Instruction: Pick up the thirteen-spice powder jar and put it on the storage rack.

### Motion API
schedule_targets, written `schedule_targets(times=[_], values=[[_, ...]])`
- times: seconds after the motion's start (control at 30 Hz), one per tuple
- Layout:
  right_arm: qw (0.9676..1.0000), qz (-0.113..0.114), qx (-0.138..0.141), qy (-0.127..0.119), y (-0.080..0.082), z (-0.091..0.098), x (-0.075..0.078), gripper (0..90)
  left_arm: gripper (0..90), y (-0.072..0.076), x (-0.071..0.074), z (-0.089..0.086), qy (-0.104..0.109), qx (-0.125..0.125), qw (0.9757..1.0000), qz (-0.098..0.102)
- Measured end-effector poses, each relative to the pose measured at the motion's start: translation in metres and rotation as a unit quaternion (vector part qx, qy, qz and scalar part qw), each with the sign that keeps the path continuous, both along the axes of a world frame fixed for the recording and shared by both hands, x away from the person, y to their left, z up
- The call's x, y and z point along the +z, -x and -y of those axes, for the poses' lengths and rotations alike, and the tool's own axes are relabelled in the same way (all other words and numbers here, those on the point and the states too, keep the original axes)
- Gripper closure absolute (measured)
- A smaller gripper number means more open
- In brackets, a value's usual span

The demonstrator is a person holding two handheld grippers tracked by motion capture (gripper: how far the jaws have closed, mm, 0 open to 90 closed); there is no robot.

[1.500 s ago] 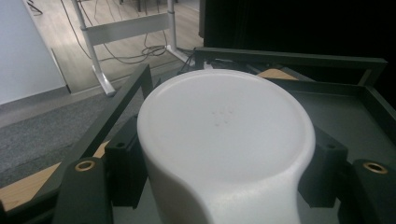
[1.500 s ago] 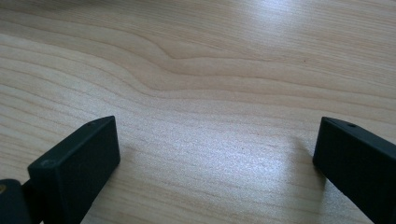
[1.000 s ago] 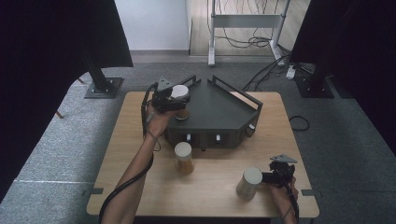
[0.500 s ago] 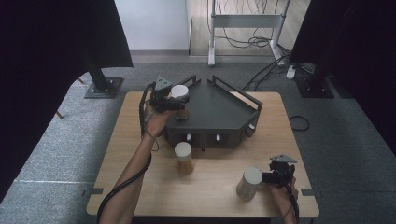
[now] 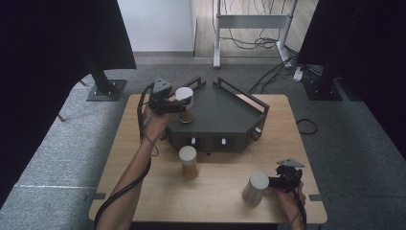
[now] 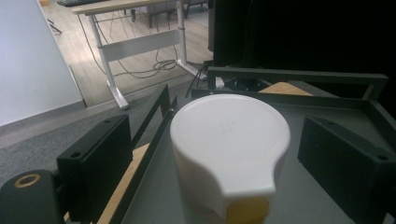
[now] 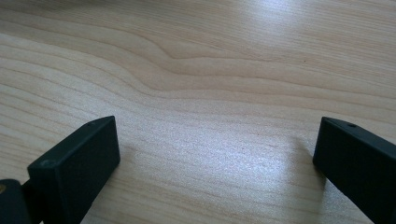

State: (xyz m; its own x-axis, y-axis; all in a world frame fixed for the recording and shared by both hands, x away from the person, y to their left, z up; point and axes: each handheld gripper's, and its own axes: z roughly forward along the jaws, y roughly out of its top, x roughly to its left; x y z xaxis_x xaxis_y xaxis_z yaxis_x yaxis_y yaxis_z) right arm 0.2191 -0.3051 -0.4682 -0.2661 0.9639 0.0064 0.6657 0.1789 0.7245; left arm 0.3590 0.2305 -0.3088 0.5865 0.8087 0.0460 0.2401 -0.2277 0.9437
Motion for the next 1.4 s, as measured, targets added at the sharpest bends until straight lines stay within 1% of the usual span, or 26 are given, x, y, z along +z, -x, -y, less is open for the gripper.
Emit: schedule_targets(times=[0.1, 0.37, 0.63, 0.9, 1.07, 1.4], values=[[1.0, 0.0, 0.0, 0.0, 0.0, 0.0, 0.0, 0.0, 10.0, 0.005, 0.001, -0.005, -0.003, 0.001, 1.0, 0.002], [1.0, 0.001, 0.0, 0.0, 0.0, 0.0, 0.0, 0.0, 10.1, 0.015, 0.0, -0.017, 0.0, 0.002, 1.0, 0.004], [1.0, 0.001, 0.0, 0.0, 0.0, 0.0, 0.0, 0.0, 10.3, 0.03, -0.004, -0.032, 0.0, 0.001, 1.0, 0.006], [1.0, 0.001, 0.0, 0.0, 0.0, 0.0, 0.0, 0.0, 10.3, 0.046, -0.014, -0.051, 0.005, 0.004, 1.0, -0.001], [1.0, 0.0, 0.0, 0.0, 0.0, 0.0, 0.0, 0.0, 10.3, 0.055, -0.019, -0.058, 0.002, 0.004, 1.0, -0.004], [1.0, 0.0, -0.001, -0.001, 0.0, 0.0, 0.0, 0.0, 10.3, 0.076, -0.029, -0.066, -0.009, 0.0, 0.9999, -0.005]])
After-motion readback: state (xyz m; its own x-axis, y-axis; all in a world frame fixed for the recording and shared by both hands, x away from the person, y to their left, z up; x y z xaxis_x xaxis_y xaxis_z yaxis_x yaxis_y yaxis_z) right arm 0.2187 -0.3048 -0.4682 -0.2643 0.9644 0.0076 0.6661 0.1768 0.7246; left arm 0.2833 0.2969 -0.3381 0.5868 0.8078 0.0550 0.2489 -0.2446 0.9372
